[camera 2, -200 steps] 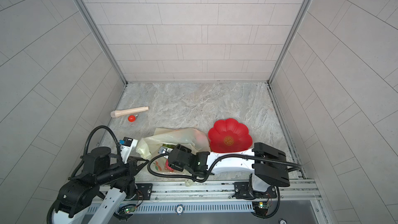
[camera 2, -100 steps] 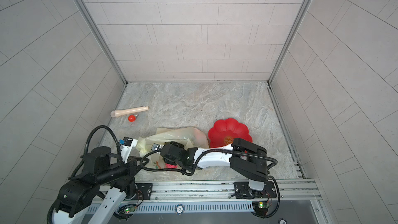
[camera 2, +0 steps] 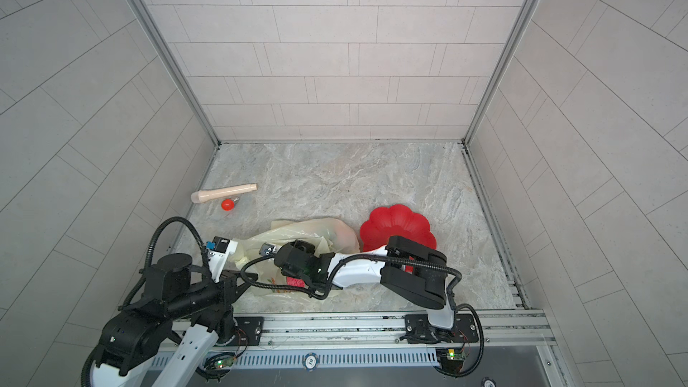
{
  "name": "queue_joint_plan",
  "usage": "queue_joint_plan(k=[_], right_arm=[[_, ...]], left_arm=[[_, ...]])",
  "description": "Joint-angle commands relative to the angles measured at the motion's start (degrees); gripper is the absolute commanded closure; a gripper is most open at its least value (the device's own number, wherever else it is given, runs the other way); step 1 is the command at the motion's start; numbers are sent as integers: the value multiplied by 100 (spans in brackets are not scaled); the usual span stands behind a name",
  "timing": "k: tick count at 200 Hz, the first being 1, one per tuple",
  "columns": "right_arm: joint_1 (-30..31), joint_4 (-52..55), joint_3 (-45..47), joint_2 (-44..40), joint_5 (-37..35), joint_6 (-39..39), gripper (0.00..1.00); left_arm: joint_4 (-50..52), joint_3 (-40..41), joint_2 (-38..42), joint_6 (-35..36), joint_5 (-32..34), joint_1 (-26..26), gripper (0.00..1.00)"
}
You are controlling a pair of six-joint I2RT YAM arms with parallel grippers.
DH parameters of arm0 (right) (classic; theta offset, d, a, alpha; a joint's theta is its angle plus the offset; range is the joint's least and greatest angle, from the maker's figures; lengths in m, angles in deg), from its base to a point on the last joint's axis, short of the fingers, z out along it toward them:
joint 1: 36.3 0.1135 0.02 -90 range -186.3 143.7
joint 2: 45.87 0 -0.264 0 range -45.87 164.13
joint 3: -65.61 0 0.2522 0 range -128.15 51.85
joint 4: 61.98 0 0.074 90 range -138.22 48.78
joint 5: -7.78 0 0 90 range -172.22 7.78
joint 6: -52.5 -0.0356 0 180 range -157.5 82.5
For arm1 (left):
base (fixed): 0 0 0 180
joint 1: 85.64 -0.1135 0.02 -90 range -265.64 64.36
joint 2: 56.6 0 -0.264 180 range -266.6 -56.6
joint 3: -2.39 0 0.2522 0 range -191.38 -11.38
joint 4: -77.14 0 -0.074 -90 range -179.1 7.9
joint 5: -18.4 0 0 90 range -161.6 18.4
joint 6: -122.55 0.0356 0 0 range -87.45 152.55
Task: Take fruits out of the plastic bag
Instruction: Take out the fake fruit from the plastic bag.
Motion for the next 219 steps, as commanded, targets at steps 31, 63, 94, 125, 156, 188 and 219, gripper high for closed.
queue_joint_plan(k=[31,63,94,125,156,188,219], right_arm=[[-55,438,175,-73,123,57,81],[-59,551,248,-476,556,-86,94],[-56,655,283,-798,650,-147,100],[-60,784,269,-1062,728,-150,100],[-58,858,280,-1429,851,-272,100],[-57,969,262,-1780,938,-396,100],[-61,1020,234,-2121,951,-423,100]], left_arm=[[-37,38,-74,36,2,15,95],[-28,32,-66,33,38,12,95],[-8,27,-68,22,98,7,95],[24,-7,-194,-2,222,-3,95],[60,-142,-386,-45,429,3,95],[-48,-327,-666,-99,684,0,95],[-265,-532,-928,-149,746,7,95]])
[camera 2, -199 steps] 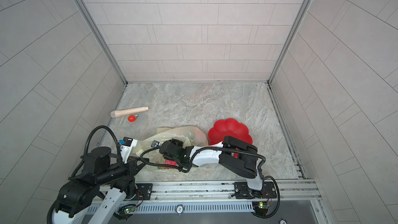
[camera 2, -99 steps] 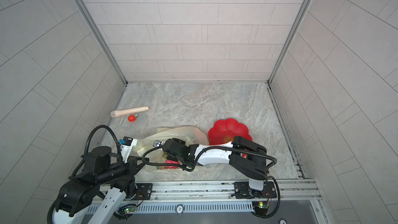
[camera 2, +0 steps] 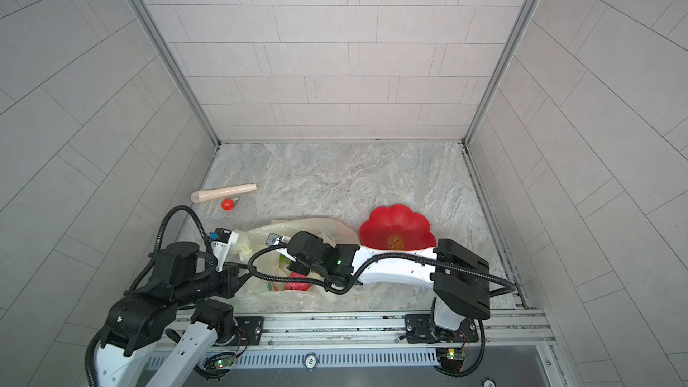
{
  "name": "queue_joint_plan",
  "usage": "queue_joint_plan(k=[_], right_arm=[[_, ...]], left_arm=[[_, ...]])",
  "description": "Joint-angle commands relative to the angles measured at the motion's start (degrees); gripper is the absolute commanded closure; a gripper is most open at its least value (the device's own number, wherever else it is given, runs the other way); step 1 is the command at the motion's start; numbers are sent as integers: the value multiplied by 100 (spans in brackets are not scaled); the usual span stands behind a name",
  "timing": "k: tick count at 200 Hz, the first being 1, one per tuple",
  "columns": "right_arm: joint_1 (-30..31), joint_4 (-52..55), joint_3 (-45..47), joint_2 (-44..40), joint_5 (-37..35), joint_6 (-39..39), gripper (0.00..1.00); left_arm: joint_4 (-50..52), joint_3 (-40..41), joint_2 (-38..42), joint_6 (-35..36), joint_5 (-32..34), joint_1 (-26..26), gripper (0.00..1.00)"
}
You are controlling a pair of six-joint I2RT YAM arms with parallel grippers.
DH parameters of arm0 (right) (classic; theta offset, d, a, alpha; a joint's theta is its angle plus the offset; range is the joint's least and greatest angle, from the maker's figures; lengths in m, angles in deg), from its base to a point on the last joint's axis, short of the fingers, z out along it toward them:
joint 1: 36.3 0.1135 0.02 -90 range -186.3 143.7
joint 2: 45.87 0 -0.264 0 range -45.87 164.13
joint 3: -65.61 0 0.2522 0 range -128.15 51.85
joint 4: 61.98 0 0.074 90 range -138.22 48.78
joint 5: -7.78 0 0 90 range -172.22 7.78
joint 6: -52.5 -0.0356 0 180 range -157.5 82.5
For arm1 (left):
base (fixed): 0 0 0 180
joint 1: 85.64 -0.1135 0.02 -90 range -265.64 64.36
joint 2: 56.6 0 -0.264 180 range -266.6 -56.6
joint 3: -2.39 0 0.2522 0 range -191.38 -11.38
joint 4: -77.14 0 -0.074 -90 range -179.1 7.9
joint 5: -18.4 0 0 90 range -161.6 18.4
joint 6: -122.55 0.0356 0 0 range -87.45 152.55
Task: Take fruits out of the plastic bag
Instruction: Take out the fake fruit from the plastic bag.
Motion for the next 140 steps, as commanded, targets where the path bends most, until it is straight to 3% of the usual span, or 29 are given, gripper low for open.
queue_joint_plan(k=[1,85,140], right_arm=[[9,78,-11,-348,57,-134,100],[10,239,-204,-1099,184,-36,100],[12,414,-551,-1439,572,-155,100]], left_arm=[[-230,-262,-148,-98,166,6,95],[-1092,-255,-211,-300,616,0,95],[-1425,-96,-207,-367,459,-1,95]])
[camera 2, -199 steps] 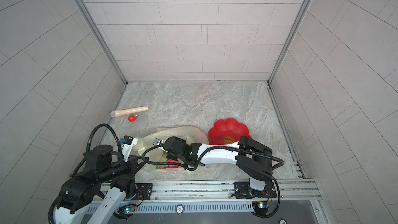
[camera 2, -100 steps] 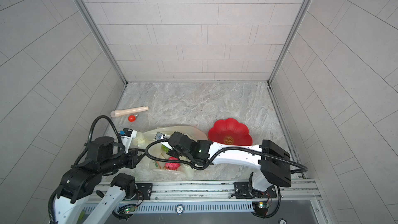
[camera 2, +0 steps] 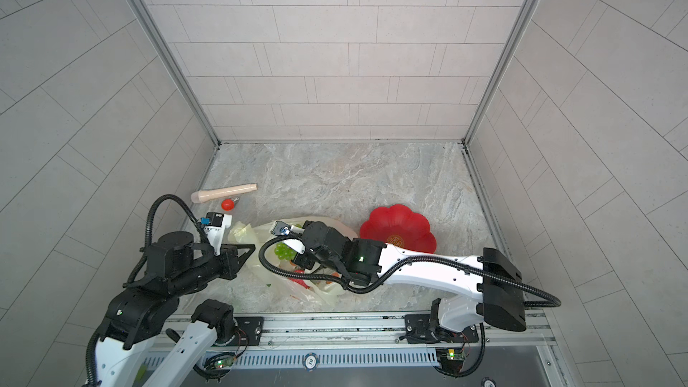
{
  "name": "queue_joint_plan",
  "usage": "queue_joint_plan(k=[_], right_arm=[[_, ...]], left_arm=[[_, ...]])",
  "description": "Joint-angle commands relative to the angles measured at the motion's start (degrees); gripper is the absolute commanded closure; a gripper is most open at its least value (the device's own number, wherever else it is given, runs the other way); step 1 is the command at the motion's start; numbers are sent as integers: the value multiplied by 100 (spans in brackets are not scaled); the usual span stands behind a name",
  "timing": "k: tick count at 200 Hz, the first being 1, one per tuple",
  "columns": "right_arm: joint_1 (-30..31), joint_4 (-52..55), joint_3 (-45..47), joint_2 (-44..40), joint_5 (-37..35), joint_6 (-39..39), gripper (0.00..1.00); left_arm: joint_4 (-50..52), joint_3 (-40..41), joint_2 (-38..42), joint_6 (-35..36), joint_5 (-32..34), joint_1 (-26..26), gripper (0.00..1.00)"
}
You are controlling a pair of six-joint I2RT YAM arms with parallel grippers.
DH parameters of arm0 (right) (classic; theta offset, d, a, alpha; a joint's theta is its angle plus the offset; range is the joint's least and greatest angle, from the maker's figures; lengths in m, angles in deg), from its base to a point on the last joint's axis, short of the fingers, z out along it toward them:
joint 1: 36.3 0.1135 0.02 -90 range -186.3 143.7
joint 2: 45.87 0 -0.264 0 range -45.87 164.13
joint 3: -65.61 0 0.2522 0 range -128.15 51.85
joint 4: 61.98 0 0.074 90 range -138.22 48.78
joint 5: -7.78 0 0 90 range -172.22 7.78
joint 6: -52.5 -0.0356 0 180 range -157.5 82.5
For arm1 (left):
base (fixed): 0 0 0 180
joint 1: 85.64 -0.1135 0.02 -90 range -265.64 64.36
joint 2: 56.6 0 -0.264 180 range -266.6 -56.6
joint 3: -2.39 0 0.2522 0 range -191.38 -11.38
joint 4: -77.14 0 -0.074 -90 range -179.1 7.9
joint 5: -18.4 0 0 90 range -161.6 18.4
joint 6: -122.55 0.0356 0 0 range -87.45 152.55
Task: Take fruits out of the plastic bag
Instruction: Take out the fake fruit from the plastic bag, then place the fake fruit on the plate.
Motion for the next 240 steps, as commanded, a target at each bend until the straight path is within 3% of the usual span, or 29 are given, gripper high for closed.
queue_joint_plan(k=[1,88,150,184,240], right_arm=[[10,65,-353,-282,235,-112,100],[17,667,-1305,-655,402,-39,100],[-21,1661,-1525,-1348,-899,24,100],[-259,2202,-1361,-1842,-1368,-76,100],[-1359,2974,-768,-2520,-1751,-480,100]], left_arm=[[-261,50,28,-41,32,2,95],[-318,114,19,-69,15,5,95],[-318,136,9,-77,-11,7,95],[-321,136,-55,-78,-12,14,95],[-322,135,-153,-70,5,10,95]])
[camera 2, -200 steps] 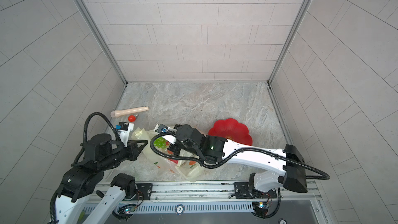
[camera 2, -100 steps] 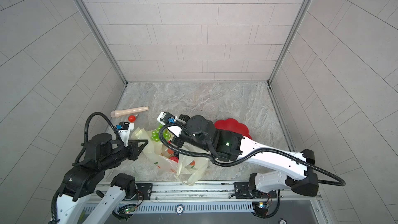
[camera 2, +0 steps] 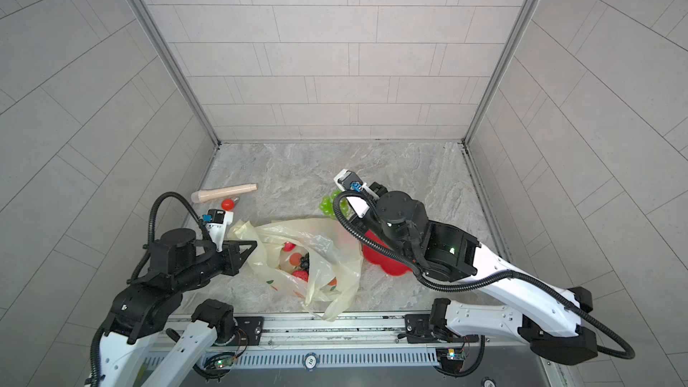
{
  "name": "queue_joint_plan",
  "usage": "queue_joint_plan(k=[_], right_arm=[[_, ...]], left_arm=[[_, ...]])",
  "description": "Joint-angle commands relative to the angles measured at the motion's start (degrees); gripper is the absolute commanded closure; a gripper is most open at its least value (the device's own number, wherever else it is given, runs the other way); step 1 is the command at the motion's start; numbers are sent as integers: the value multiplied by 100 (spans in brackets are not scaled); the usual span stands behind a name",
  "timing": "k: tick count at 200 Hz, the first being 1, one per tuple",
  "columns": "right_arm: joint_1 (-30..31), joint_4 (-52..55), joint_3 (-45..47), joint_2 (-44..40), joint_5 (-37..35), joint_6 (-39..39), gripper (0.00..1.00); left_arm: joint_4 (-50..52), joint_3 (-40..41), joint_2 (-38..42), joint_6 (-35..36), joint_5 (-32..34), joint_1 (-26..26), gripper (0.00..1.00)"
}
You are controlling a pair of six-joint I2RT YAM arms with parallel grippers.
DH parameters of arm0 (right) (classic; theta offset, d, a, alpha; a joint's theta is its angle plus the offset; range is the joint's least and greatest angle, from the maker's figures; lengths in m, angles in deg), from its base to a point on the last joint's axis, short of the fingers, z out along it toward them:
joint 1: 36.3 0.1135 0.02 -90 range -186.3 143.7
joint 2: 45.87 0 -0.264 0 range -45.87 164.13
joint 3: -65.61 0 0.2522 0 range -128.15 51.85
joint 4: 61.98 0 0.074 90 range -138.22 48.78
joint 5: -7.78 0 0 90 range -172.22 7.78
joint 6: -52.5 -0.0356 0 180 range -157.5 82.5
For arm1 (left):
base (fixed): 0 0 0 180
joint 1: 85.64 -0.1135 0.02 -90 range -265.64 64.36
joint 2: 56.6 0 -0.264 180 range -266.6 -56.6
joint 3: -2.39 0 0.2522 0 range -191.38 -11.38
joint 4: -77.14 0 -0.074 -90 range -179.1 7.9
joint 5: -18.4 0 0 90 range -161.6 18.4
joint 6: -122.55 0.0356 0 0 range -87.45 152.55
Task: Take fruits out of the plastic bag
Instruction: Place the fake fruit on the plate.
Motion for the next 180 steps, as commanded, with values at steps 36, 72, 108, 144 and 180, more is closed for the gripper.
queue_joint_plan(k=[36,72,108,144,180], right_arm=[[-1102,862,804,-623,-368,-560,100],[-1883,1111,1371,-860,-33,-861,100],[-2608,1068,1976,-1034,549,-1066,100],[-2985,872,2484,-1070,913,-1205,100],[-3087,631,2898,-1029,1071,-1376,100]], left_arm=[[-79,41,-43,-28,23,7,95],[-71,28,-66,-26,19,4,95],[-69,30,-75,-25,5,13,95],[-71,28,-91,-20,5,9,95],[-70,27,-105,-15,-2,6,95]])
